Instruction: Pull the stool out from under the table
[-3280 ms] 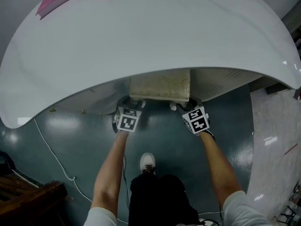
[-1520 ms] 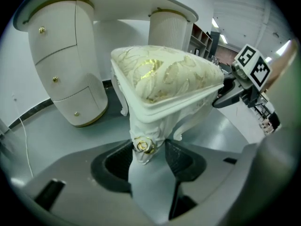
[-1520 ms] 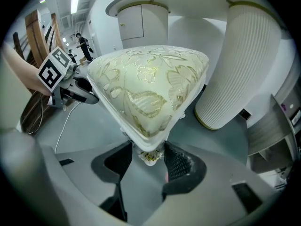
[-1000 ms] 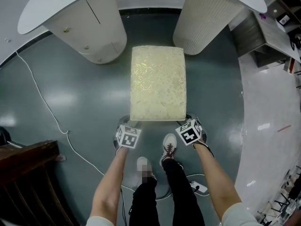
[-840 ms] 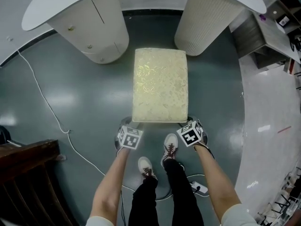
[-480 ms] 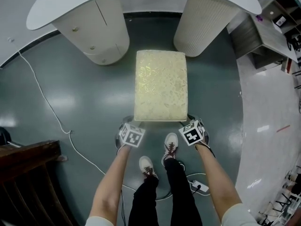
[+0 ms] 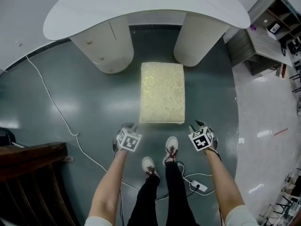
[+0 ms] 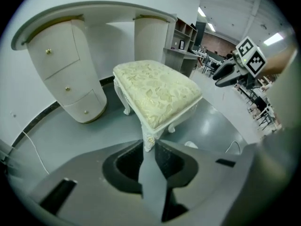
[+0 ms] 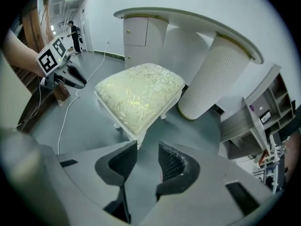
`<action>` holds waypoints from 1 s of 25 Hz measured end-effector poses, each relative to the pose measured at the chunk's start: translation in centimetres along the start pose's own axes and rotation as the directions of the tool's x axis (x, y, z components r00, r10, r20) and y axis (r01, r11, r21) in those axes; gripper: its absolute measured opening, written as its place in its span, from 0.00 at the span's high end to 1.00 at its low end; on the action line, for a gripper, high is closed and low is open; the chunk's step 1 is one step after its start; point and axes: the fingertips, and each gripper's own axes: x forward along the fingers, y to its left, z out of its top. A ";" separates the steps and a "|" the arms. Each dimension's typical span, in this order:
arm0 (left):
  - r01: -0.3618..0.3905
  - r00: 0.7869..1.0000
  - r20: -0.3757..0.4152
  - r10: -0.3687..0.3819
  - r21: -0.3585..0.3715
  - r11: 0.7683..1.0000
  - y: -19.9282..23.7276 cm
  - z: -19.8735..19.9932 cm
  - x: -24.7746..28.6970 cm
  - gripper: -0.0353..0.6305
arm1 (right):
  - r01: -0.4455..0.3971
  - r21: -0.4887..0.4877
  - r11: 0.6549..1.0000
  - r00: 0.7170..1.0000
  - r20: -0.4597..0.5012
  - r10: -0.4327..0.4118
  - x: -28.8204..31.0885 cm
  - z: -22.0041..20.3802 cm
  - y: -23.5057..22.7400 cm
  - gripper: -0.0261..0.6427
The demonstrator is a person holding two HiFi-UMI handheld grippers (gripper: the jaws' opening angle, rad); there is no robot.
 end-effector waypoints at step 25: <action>-0.220 0.824 0.549 0.139 0.083 0.972 1.8 22.2 -42.4 0.92 | 0.149 0.071 0.986 0.822 0.546 -0.163 -40.4 24.7 -5.4 0.94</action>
